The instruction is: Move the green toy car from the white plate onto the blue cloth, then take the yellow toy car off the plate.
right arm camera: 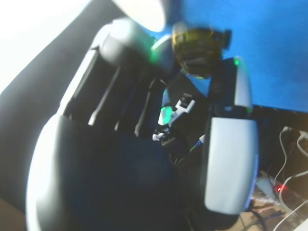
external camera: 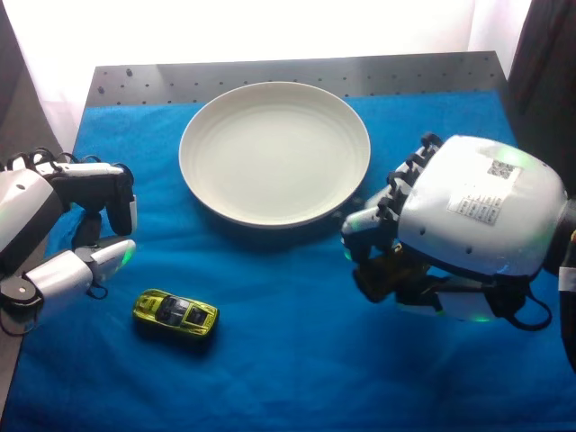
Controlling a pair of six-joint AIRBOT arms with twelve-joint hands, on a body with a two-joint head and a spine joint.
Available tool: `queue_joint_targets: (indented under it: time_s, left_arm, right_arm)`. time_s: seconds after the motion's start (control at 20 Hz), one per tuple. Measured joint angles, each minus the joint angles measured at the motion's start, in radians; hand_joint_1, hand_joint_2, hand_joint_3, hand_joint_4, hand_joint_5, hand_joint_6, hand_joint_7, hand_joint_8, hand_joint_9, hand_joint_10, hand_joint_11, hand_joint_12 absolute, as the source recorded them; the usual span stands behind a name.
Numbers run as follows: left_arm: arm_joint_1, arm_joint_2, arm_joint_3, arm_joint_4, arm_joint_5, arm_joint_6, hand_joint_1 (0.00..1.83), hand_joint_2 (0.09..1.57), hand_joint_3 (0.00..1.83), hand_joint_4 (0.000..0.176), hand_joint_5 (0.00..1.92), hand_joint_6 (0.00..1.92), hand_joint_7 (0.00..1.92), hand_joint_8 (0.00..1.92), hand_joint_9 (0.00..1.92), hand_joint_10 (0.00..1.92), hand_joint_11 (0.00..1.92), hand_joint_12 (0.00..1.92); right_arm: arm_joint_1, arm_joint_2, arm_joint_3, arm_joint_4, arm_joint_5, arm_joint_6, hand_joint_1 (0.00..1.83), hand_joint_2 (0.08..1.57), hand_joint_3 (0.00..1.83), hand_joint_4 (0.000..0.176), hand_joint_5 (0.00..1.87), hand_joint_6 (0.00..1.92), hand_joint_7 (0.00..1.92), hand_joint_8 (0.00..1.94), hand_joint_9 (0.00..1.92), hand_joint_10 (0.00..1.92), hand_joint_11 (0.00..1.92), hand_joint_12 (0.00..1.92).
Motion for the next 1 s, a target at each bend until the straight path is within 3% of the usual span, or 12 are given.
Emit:
queue_joint_targets:
  time_s: [0.05, 0.1, 0.2, 0.25, 0.3, 0.45, 0.6, 0.7, 0.8, 0.9, 0.95, 1.0]
  left_arm:
    - [0.000, 0.000, -0.002, 0.001, -0.003, -0.001, 0.83, 1.29, 0.00, 0.176, 0.64, 1.48, 0.64, 0.37, 0.40, 0.97, 0.17, 1.67]
    - [0.000, 0.000, -0.002, 0.003, -0.002, -0.002, 0.83, 1.29, 0.00, 0.176, 0.63, 1.49, 0.63, 0.35, 0.40, 0.91, 0.16, 1.65]
    - [0.003, 0.000, -0.002, 0.001, -0.004, -0.004, 0.84, 1.29, 0.00, 0.176, 0.65, 1.47, 0.64, 0.33, 0.43, 0.89, 0.18, 1.67]
    - [0.007, 0.000, -0.002, 0.000, -0.007, -0.006, 0.84, 1.29, 0.00, 0.176, 0.65, 1.47, 0.64, 0.33, 0.43, 0.93, 0.20, 1.66]
    - [0.007, 0.000, -0.002, -0.001, -0.005, -0.006, 0.83, 1.29, 0.00, 0.176, 0.65, 1.47, 0.64, 0.33, 0.42, 0.94, 0.20, 1.66]
    - [0.008, 0.002, -0.002, -0.002, -0.014, -0.010, 0.84, 1.29, 0.00, 0.176, 0.65, 1.47, 0.64, 0.35, 0.40, 0.97, 0.18, 1.68]
    - [0.021, 0.006, -0.008, -0.004, -0.027, -0.014, 0.84, 1.28, 0.00, 0.176, 0.65, 1.46, 0.63, 0.44, 0.40, 1.09, 0.21, 1.70]
    - [0.023, 0.009, -0.008, -0.011, -0.031, -0.022, 0.83, 1.29, 0.00, 0.176, 0.63, 1.49, 0.62, 0.41, 0.41, 0.96, 0.18, 1.65]
    - [0.023, 0.016, -0.008, -0.009, -0.054, -0.033, 0.80, 1.32, 0.00, 0.176, 0.59, 1.54, 0.66, 0.26, 0.44, 0.92, 0.23, 1.60]
    - [0.023, 0.032, -0.008, 0.010, -0.095, -0.057, 0.77, 1.34, 0.00, 0.176, 0.56, 1.59, 0.69, 0.12, 0.45, 0.78, 0.20, 1.50]
    - [0.023, 0.039, -0.008, 0.019, -0.117, -0.072, 0.77, 1.34, 0.00, 0.176, 0.56, 1.59, 0.73, 0.06, 0.54, 0.56, 0.27, 1.37]
    - [0.023, 0.046, -0.004, 0.031, -0.144, -0.089, 0.69, 1.28, 0.00, 0.027, 0.52, 0.70, 0.76, 0.04, 0.61, 0.40, 0.32, 1.24]
  right_arm:
    - [-0.004, -0.001, 0.000, 0.000, 0.002, 0.000, 1.28, 0.98, 0.00, 0.000, 0.83, 0.70, 0.97, 0.58, 0.86, 0.92, 0.67, 1.43]
    - [-0.005, -0.003, 0.000, 0.000, 0.002, 0.003, 1.19, 0.93, 0.00, 0.000, 0.63, 0.40, 0.73, 0.40, 0.63, 0.81, 0.46, 1.47]
    - [-0.006, -0.006, 0.000, 0.000, 0.000, 0.004, 1.05, 0.90, 0.00, 0.000, 0.39, 0.08, 0.55, 0.17, 0.38, 0.66, 0.07, 1.59]
    - [-0.006, -0.006, 0.000, 0.003, 0.003, 0.004, 0.99, 0.88, 0.00, 0.000, 0.42, 0.05, 0.48, 0.11, 0.26, 0.73, 0.01, 1.59]
    - [-0.006, -0.006, 0.001, 0.006, 0.006, 0.004, 0.97, 0.85, 0.00, 0.000, 0.47, 0.05, 0.52, 0.15, 0.26, 0.90, 0.00, 1.66]
    - [-0.006, -0.005, 0.002, 0.013, 0.006, 0.004, 0.92, 0.86, 0.00, 0.000, 0.48, 0.04, 0.49, 0.13, 0.20, 0.95, 0.00, 1.72]
    - [-0.007, 0.010, 0.002, 0.024, 0.026, 0.004, 0.96, 0.88, 0.00, 0.000, 0.53, 0.07, 0.56, 0.21, 0.32, 1.02, 0.19, 1.60]
    - [-0.019, 0.034, -0.007, 0.048, 0.074, 0.003, 0.97, 0.91, 0.00, 0.000, 0.59, 0.10, 0.56, 0.38, 0.39, 1.01, 0.25, 1.57]
    - [-0.044, 0.060, -0.014, 0.091, 0.155, 0.004, 0.86, 1.02, 0.02, 0.000, 0.60, 0.40, 0.56, 0.59, 0.40, 1.03, 0.19, 1.66]
    - [-0.073, 0.090, -0.021, 0.160, 0.270, 0.004, 0.95, 1.08, 0.02, 0.000, 0.52, 0.81, 0.56, 0.78, 0.37, 1.13, 0.12, 1.76]
    - [-0.085, 0.103, -0.025, 0.190, 0.324, 0.005, 1.06, 1.10, 0.02, 0.000, 0.44, 0.97, 0.51, 0.93, 0.33, 1.22, 0.08, 1.78]
    - [-0.095, 0.116, -0.030, 0.220, 0.381, 0.004, 1.10, 1.13, 0.03, 0.000, 0.39, 1.03, 0.48, 0.98, 0.31, 1.23, 0.05, 1.78]
